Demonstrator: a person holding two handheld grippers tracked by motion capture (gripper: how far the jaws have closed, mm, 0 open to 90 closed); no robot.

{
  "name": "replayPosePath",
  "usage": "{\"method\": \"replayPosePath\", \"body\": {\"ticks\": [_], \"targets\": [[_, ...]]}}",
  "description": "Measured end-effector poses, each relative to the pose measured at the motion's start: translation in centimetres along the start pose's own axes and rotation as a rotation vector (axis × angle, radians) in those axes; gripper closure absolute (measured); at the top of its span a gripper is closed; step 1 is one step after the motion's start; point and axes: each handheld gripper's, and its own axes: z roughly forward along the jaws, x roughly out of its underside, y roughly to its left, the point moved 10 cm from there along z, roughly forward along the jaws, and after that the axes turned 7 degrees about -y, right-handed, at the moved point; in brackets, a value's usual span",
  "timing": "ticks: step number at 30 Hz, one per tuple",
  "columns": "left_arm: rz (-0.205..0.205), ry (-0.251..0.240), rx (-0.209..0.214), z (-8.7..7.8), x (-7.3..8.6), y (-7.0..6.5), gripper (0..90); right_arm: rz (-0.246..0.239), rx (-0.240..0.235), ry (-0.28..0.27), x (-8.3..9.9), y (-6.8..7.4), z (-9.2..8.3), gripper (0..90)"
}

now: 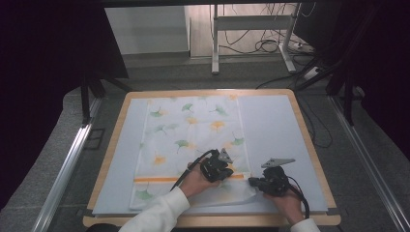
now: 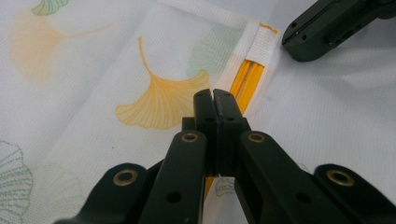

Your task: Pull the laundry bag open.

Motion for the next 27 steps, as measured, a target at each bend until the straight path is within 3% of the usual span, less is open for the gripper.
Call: {"method": "replayPosePath", "body": {"ticks": [8,27], "targets": [[0.007,0.005,-0.009,-0.5,0.4,0.2,90.0,0.0,-0.002,-0.001,0.0,0.0,0.0,89.4],[-0.029,-0.018,-0.007,-1.5,1.5,0.6,90.0,0.0,-0.001,-0.004,0.0,0.0,0.0,89.4]]}}
